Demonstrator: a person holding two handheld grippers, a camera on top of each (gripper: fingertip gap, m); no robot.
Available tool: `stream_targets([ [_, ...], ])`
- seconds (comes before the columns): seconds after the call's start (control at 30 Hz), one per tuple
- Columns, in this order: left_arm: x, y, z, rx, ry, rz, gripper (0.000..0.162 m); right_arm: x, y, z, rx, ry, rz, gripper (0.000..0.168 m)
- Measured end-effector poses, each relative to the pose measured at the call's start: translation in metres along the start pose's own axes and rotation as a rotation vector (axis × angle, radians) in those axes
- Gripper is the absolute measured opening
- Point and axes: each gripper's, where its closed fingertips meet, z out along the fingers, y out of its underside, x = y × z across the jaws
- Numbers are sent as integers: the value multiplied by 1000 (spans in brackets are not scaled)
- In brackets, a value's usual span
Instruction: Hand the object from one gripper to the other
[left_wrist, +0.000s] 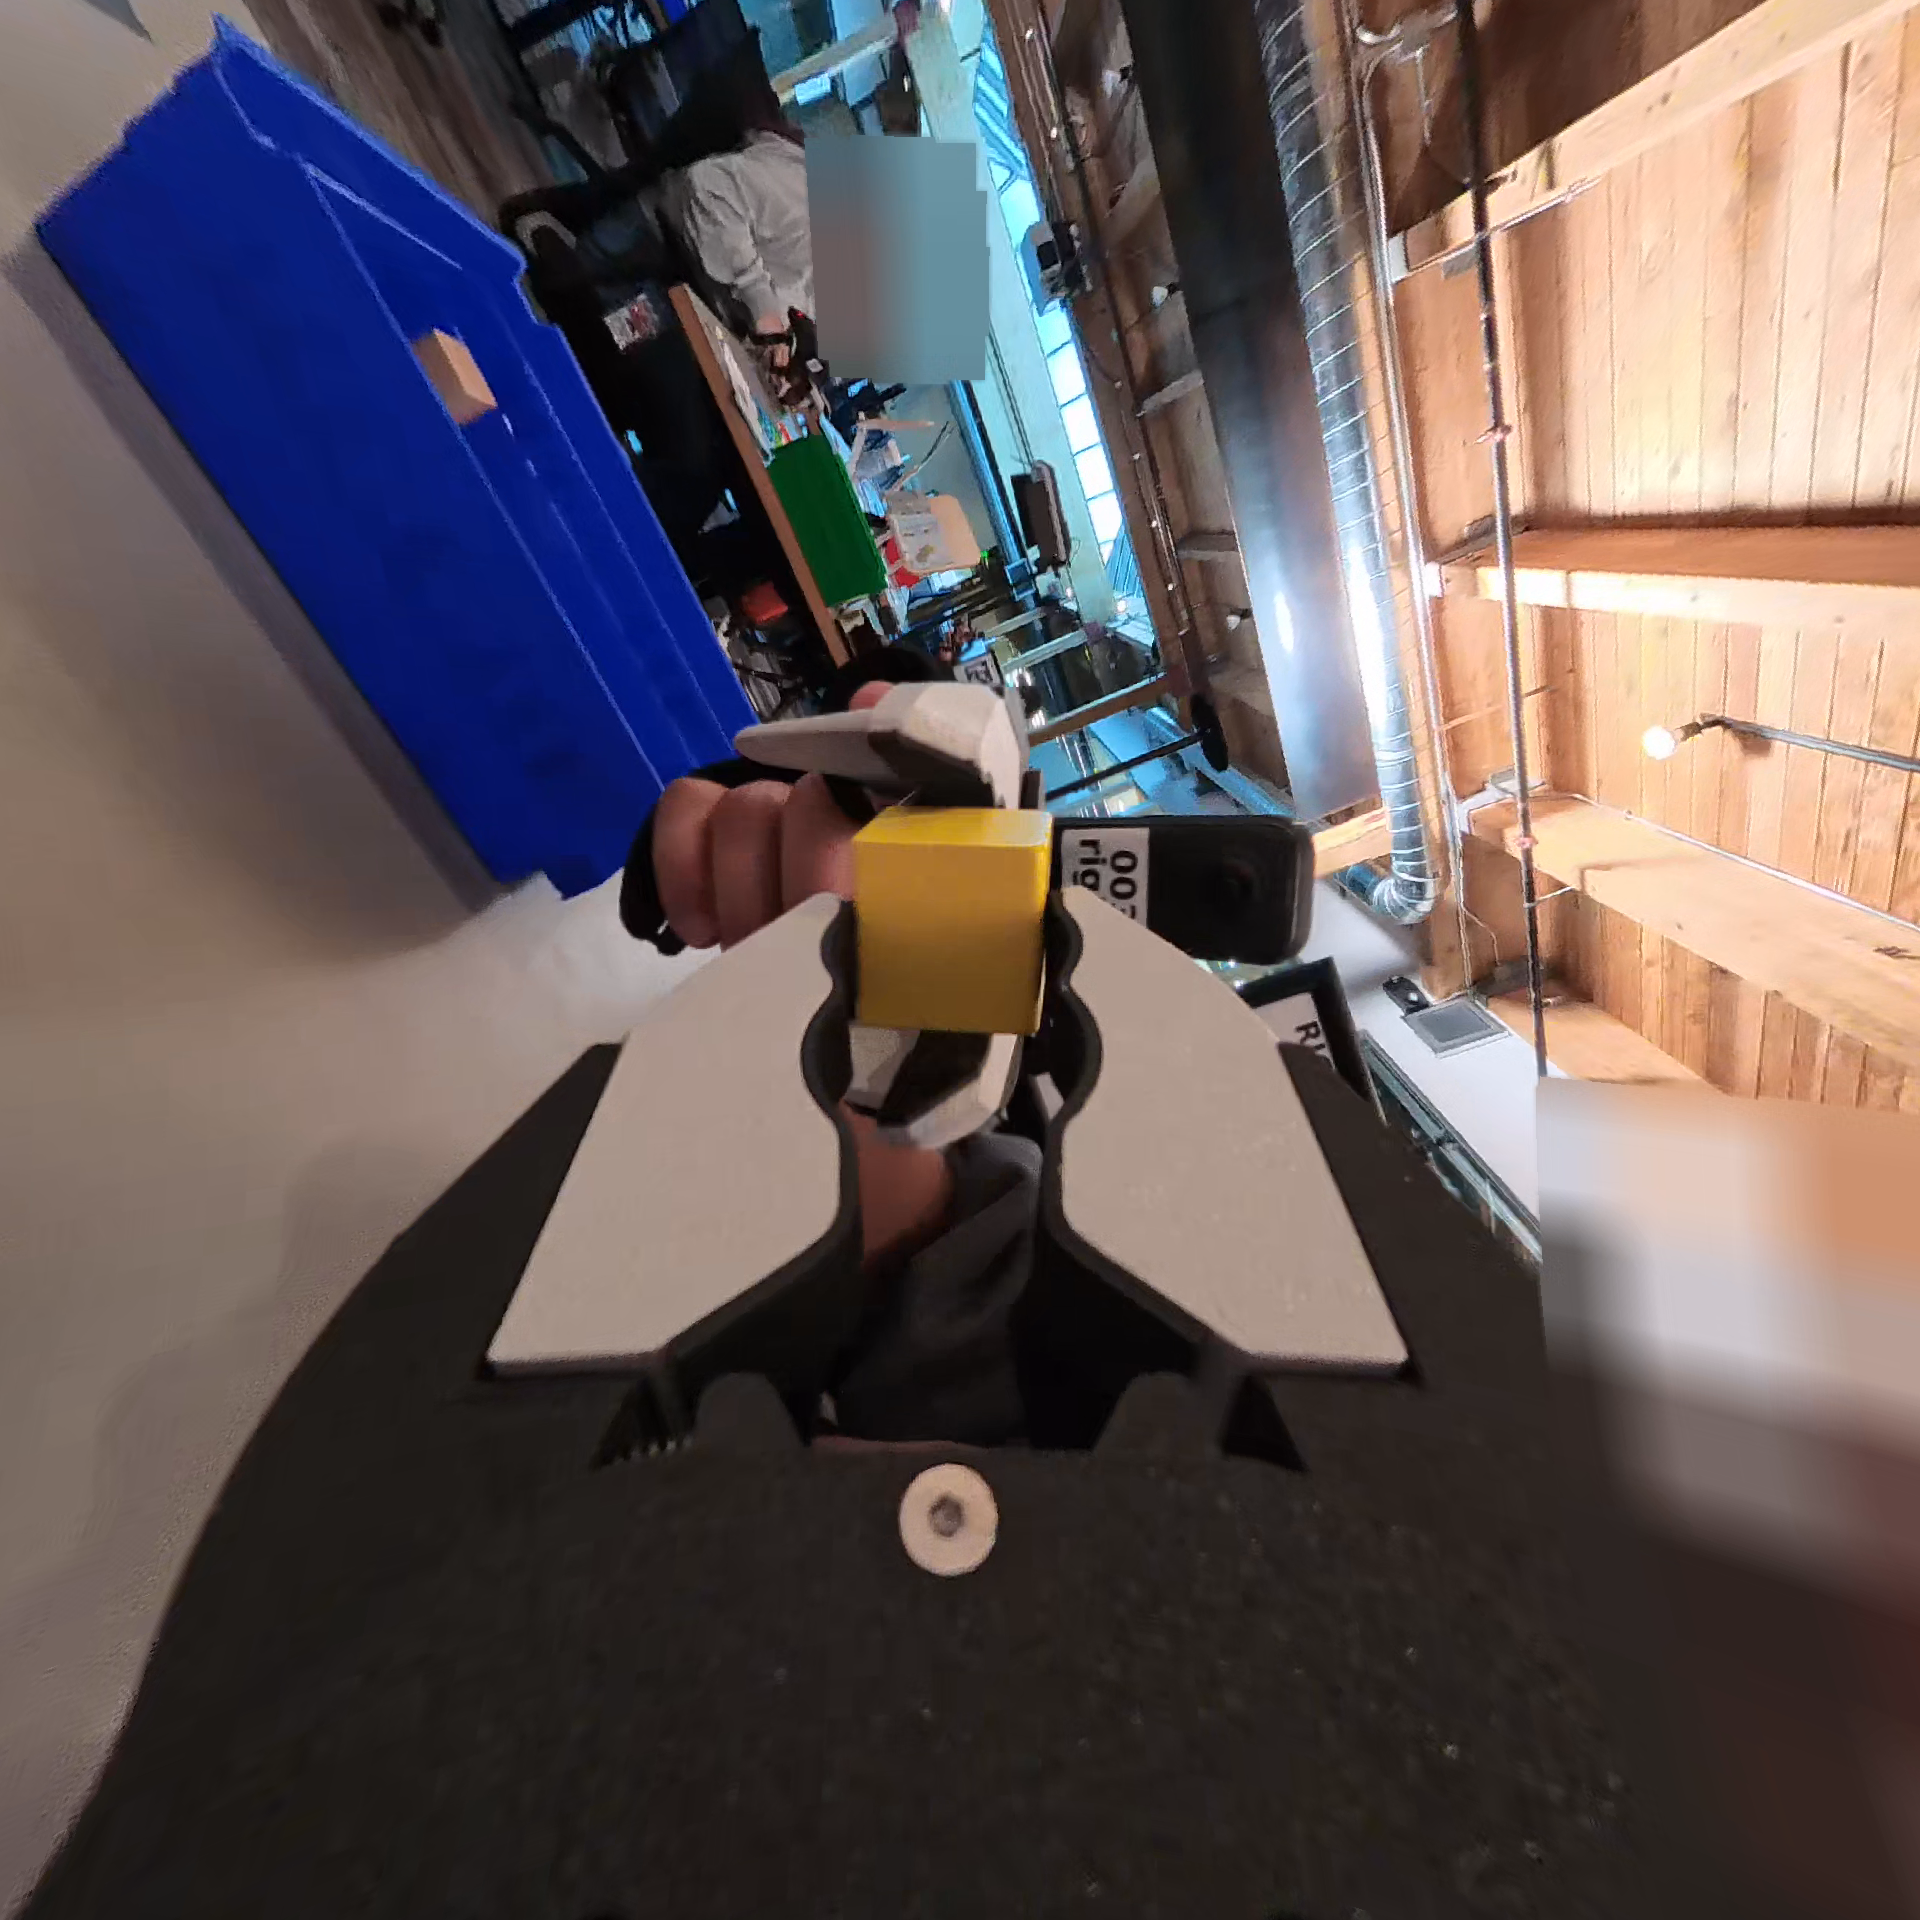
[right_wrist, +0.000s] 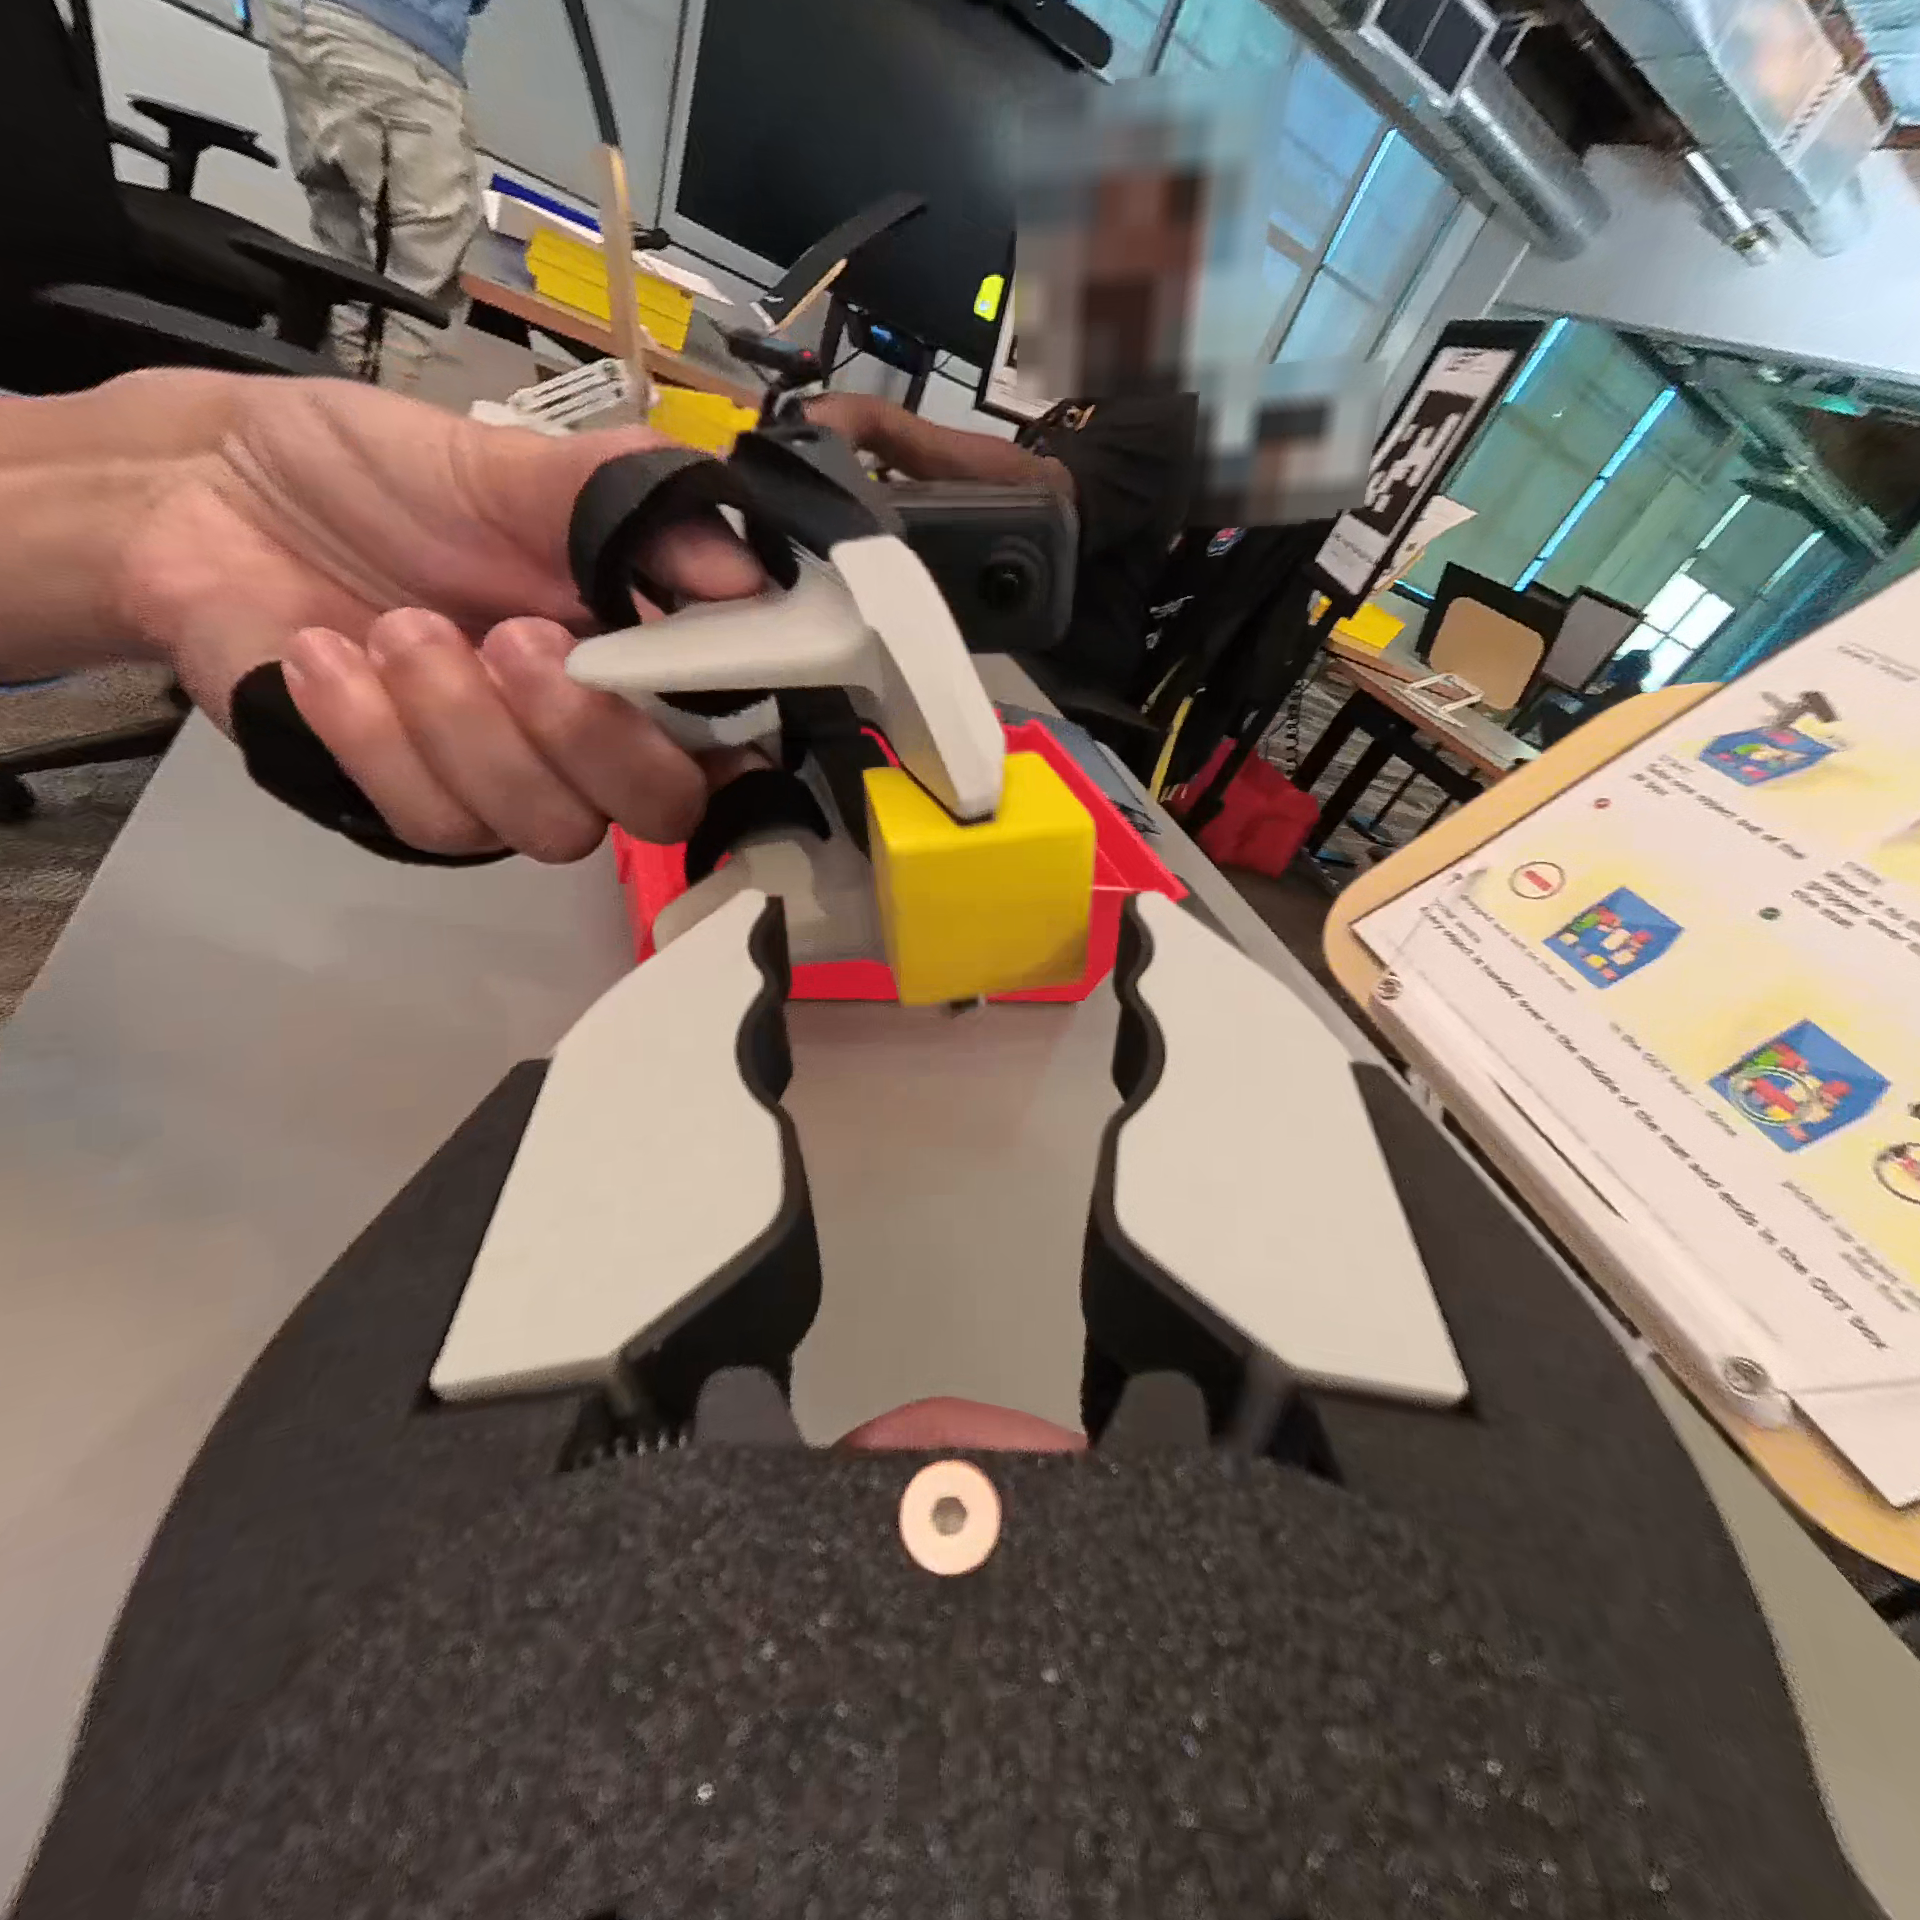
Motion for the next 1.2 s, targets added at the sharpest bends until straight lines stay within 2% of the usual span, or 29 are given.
stream_targets([
  [0.1,-4,8,7,-35,-7,-4,33,-3,4,0,-14,-8,-20,54],
  [0.17,-3,11,8,-46,17,-17,33,-4,2,-5,19,-19,-6,35],
  [0.37,-1,18,5,-48,74,-5,33,-9,1,-7,37,-51,-17,35],
  [0.4,2,21,0,-46,91,9,35,-9,0,-8,42,-52,-14,35],
  [0.47,6,30,-14,-21,118,34,58,-7,-3,-13,43,-55,-9,35],
  [0.5,5,36,-25,7,116,47,63,-4,-3,-17,34,-51,-8,35],
  [0.63,-23,70,-68,147,-45,151,61,39,-1,-59,-48,29,34,35],
  [0.77,-76,110,-117,194,-380,387,58,123,36,-142,-237,312,223,35],
  [0.83,-99,120,-141,216,-549,484,55,155,79,-190,-407,475,307,35],
  [0.9,-97,119,-152,227,-591,499,54,163,133,-232,-647,557,426,35],
  [1.0,-89,112,-155,242,-574,550,52,133,202,-276,-1028,514,665,36],
  [1.1,-103,117,-153,177,-618,553,53,93,236,-288,-1254,386,801,36],
  [1.2,-103,120,-146,151,-626,583,53,64,257,-293,-1438,261,801,36],
])
